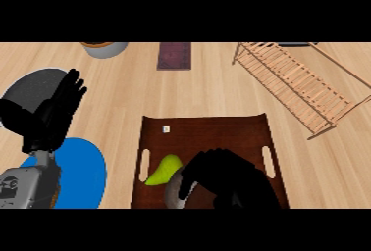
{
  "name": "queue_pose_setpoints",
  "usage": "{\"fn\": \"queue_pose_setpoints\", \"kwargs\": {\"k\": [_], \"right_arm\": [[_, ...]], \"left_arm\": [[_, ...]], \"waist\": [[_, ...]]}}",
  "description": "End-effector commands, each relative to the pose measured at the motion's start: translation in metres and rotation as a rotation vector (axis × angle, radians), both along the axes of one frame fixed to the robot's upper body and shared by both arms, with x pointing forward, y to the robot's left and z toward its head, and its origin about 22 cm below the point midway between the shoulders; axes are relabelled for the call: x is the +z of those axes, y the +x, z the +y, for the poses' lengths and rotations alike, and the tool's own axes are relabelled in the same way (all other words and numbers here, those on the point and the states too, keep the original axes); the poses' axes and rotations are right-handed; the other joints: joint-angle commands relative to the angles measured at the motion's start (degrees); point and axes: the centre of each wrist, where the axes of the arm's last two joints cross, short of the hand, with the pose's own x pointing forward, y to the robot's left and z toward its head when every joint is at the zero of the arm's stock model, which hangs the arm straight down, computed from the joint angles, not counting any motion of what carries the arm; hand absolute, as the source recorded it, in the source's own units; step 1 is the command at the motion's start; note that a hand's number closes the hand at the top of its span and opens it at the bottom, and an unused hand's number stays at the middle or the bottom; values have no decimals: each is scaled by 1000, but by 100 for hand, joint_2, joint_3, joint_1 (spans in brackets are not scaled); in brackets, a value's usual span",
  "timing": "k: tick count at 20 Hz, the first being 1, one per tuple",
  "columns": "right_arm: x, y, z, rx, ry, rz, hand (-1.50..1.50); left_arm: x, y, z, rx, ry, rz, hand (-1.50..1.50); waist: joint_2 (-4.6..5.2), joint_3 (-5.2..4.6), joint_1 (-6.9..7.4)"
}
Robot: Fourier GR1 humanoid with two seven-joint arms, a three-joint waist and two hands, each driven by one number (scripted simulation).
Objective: Pick the cupcake from the tray and place it in the tiered shelf
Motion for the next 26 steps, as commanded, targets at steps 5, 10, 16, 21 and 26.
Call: {"fn": "queue_pose_setpoints", "kwargs": {"k": [5,10,16,21,26], "right_arm": [[73,36,-40,-215,-31,-80,150],[92,51,-91,-300,18,-76,150],[86,92,-134,-371,11,-25,150],[83,106,-183,-414,98,-60,150],[70,133,-215,-438,117,-45,150]], "left_arm": [[1,-4,-12,-9,5,4,0],[-1,0,-13,2,8,-5,0],[-9,-1,21,-18,-8,-8,0],[1,19,-1,-1,-3,0,0],[-1,5,-4,-9,-3,-8,0]], "waist": [[16,0,66],[25,5,19],[33,3,28],[34,6,-15],[29,5,36]]}}
